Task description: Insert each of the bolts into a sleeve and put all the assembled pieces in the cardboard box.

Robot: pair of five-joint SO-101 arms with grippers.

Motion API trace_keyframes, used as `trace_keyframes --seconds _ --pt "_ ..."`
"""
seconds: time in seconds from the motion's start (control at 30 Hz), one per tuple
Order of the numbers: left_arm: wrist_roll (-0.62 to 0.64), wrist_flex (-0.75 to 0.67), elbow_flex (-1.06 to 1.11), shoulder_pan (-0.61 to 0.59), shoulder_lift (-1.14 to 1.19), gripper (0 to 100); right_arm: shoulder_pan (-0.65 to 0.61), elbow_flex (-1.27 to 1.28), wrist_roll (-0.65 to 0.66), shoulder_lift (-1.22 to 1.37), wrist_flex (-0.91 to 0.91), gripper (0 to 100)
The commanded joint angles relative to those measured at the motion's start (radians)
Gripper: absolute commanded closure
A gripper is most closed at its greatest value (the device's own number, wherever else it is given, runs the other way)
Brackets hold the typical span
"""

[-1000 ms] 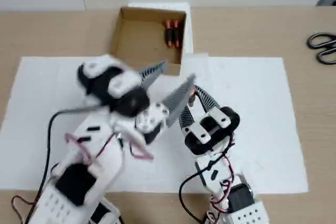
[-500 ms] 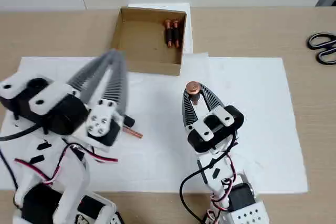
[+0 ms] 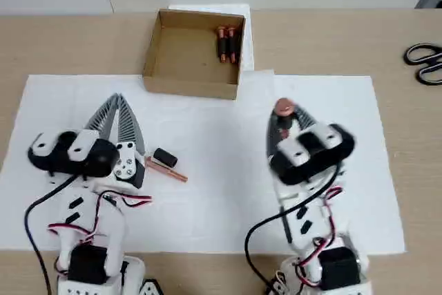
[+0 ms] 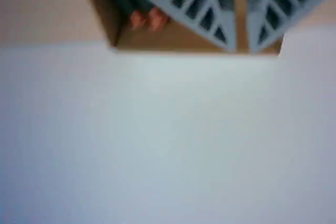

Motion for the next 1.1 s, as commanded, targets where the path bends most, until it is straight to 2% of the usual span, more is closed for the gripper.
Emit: trace_keyframes --seconds 0.0,0.13,0.27,0.5,0.63,0.9,1.07 --pt "-0.002 -0.026 0.041 -0.035 -0.066 99 0.038 -0.175 -0.106 0.214 -0.039 99.5" --pt "-0.002 -0.026 0.114 -0.094 -0.147 99 0.038 -0.288 -0.143 0.567 -0.159 99.5" --pt "-0.002 -0.025 0.137 -0.201 -0.150 99 0.010 -0.463 -0.143 0.905 -0.326 99.5" --pt "-0.006 -0.021 0.139 -0.347 -0.150 99 -0.077 -0.879 -0.144 1.460 -0.435 99.5" --pt "-0.003 -0.008 0.139 -0.411 -0.150 99 -0.082 -1.155 -0.144 1.755 -0.484 99.5" --pt "-0.002 0.055 0.139 -0.445 -0.150 99 -0.096 -1.666 -0.146 2.292 -0.679 99.5" --pt "-0.002 0.054 0.139 -0.442 -0.150 99 -0.119 -1.936 -0.166 2.549 -0.561 99.5"
